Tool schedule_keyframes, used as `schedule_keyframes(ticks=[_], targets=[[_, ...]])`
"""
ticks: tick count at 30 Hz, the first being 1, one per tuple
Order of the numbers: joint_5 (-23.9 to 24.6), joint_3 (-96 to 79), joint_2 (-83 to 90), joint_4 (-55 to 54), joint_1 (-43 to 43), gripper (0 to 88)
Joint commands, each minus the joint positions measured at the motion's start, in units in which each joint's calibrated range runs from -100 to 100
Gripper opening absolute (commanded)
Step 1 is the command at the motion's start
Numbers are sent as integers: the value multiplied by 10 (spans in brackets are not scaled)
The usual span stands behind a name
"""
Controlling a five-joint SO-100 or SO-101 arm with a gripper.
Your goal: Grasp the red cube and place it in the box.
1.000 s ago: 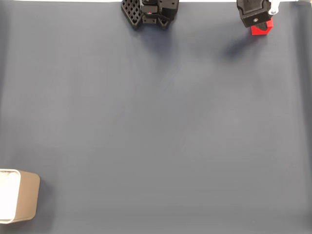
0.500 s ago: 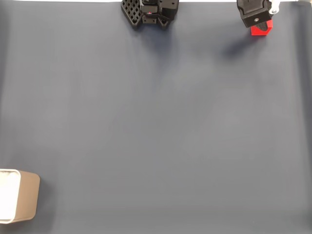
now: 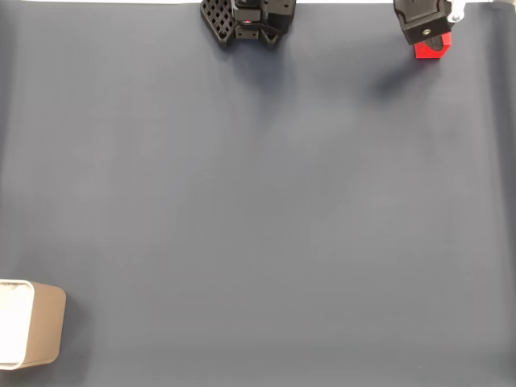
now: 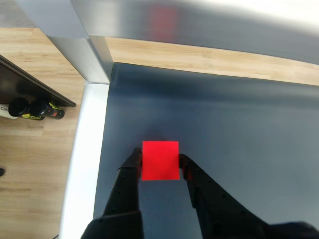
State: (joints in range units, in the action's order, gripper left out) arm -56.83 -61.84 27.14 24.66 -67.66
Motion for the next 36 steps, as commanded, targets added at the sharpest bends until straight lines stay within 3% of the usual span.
schedule_keyframes(ticks=[1,14,36], targets=[[5,57,36,35,21,0],[21,162,82,126,96,0],[22,410,25,241,365,0]])
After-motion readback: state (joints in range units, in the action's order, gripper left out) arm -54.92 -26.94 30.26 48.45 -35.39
